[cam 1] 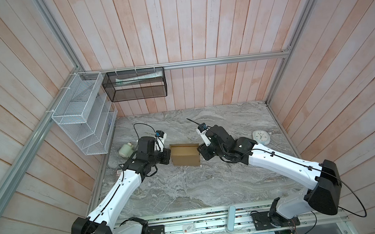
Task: Fold the paper box
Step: 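Lift the right gripper and reposition it over the box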
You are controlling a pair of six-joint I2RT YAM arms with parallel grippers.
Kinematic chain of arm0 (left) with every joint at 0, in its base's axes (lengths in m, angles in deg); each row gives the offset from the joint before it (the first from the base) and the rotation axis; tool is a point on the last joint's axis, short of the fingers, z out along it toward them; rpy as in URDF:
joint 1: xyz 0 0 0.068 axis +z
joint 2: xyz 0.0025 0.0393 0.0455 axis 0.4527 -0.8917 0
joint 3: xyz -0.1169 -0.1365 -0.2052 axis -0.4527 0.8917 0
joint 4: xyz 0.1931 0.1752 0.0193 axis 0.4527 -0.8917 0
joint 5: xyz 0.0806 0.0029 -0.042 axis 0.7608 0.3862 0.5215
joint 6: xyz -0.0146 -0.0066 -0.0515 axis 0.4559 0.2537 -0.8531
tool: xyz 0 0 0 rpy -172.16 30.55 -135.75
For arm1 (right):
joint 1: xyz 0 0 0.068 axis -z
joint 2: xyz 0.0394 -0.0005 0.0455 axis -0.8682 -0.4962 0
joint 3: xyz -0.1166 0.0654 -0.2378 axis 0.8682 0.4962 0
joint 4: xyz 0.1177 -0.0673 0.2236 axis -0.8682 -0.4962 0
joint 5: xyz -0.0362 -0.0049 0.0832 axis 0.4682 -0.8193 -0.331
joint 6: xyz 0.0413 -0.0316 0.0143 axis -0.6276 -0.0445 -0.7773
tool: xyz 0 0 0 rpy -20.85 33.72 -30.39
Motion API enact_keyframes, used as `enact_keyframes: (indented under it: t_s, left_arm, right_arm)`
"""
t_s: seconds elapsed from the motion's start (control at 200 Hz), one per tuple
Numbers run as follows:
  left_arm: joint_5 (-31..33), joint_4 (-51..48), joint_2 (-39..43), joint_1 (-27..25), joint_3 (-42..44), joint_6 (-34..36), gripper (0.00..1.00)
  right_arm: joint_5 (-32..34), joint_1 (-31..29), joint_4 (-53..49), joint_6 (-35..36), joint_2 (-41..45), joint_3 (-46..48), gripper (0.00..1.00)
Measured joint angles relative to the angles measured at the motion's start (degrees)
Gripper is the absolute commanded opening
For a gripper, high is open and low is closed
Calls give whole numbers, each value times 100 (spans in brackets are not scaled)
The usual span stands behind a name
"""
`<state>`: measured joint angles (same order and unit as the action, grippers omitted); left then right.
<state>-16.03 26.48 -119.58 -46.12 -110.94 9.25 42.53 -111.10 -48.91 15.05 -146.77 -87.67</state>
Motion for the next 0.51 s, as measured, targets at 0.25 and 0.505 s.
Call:
enact_keyframes:
  t_s: [0.25,0.505]
  left_arm:
    - [0,0,0,0,0,0,0]
    - [15,0,0,0,0,0,0]
  right_arm:
    - [247,-142,313,1471,109,31,70]
    - [407,-229,647,2684,109,122,97]
